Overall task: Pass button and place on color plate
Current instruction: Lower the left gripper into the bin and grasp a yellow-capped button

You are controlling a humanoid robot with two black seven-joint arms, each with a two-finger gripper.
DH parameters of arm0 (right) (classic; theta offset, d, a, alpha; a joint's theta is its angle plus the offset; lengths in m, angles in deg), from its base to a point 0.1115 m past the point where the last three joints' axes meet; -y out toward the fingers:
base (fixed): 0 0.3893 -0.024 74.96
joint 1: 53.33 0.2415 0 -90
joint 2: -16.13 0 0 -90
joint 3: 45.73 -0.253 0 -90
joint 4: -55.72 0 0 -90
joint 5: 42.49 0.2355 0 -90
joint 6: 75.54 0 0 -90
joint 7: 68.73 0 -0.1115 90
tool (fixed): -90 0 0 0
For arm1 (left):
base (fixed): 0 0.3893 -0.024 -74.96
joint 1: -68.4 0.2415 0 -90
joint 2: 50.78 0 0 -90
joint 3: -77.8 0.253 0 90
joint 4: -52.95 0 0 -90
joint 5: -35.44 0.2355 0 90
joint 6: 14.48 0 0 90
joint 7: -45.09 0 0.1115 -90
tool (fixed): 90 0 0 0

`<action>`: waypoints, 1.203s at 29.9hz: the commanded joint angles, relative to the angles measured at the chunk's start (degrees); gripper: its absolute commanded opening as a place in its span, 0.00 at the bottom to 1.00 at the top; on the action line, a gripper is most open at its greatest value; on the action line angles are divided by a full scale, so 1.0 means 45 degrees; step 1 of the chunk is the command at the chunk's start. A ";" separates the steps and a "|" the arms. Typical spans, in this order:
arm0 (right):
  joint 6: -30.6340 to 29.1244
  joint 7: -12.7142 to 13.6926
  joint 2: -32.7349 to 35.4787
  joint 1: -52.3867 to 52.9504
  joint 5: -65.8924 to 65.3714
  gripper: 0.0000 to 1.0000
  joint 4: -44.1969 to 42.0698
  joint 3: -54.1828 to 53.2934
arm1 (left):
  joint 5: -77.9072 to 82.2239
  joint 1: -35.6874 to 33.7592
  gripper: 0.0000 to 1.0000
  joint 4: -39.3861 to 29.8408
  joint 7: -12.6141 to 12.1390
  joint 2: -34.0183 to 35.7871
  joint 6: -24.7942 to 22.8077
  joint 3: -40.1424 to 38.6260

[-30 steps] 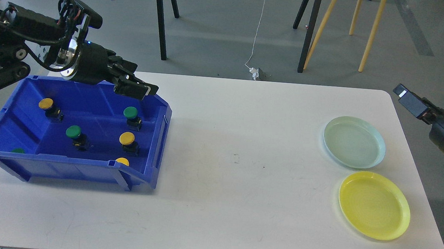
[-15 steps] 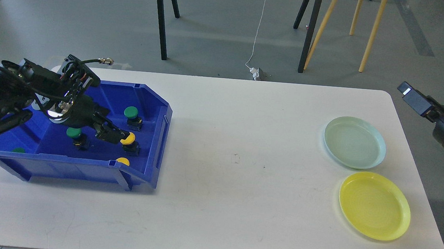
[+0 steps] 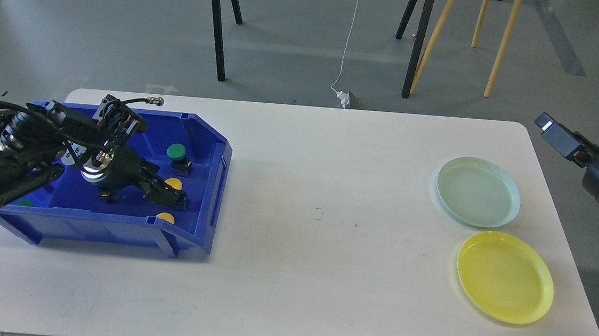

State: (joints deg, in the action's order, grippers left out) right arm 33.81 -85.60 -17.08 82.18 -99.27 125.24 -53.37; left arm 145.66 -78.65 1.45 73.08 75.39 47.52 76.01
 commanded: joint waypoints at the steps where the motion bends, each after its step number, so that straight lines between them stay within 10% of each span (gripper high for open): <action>1: -0.0003 -0.0001 -0.0001 -0.0015 -0.0001 0.99 -0.0019 -0.0001 | -0.0001 0.0022 0.88 0.0311 0.0002 -0.0302 0.0000 0.0027; 21: -0.0022 -0.0020 -0.0001 0.0004 0.0039 0.99 -0.0116 -0.0001 | 0.0155 -0.0017 0.28 0.0605 0.0002 -0.0459 0.0000 0.0106; 36: -0.0451 0.0058 -0.0801 0.0063 0.0078 0.99 -0.0742 -0.0001 | 0.0018 -0.1365 0.27 -0.1872 0.0002 0.2291 0.0000 -0.0129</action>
State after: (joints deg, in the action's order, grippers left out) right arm 32.10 -85.47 -19.95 82.35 -98.90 122.05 -53.37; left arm 145.77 -84.03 -3.11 73.10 81.80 47.52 75.43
